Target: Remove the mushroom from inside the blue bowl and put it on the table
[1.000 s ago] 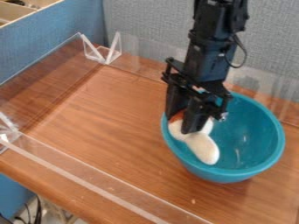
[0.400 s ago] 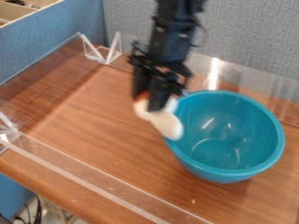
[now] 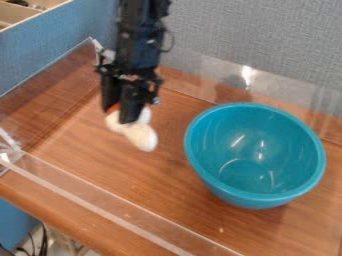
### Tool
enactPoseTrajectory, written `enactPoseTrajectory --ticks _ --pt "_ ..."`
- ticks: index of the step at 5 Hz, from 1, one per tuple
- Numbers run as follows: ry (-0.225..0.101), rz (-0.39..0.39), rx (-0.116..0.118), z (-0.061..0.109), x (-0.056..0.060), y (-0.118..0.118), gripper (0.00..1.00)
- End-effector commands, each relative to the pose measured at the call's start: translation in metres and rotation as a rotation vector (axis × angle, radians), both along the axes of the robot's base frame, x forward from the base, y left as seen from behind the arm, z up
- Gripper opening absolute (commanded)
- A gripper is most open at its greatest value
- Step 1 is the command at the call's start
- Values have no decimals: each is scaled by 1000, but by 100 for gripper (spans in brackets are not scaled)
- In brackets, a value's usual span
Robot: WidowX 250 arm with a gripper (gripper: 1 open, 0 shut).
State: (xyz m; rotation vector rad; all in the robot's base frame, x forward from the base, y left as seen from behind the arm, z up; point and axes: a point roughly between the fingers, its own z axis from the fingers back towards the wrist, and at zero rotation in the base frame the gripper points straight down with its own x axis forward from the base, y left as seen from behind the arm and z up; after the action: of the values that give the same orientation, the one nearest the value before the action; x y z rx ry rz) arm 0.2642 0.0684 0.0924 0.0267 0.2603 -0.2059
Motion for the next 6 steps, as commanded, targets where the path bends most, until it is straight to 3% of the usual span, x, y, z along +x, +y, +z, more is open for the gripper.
enactPoseTrajectory --ticks 1,3,4,6 --pt "-13 -38 17 -5 -5 14 0" --pt "24 -108 39 -24 -7 24 0" --pt "21 -150 40 -24 -6 25 0" --pt "6 -124 38 -36 2 43 0"
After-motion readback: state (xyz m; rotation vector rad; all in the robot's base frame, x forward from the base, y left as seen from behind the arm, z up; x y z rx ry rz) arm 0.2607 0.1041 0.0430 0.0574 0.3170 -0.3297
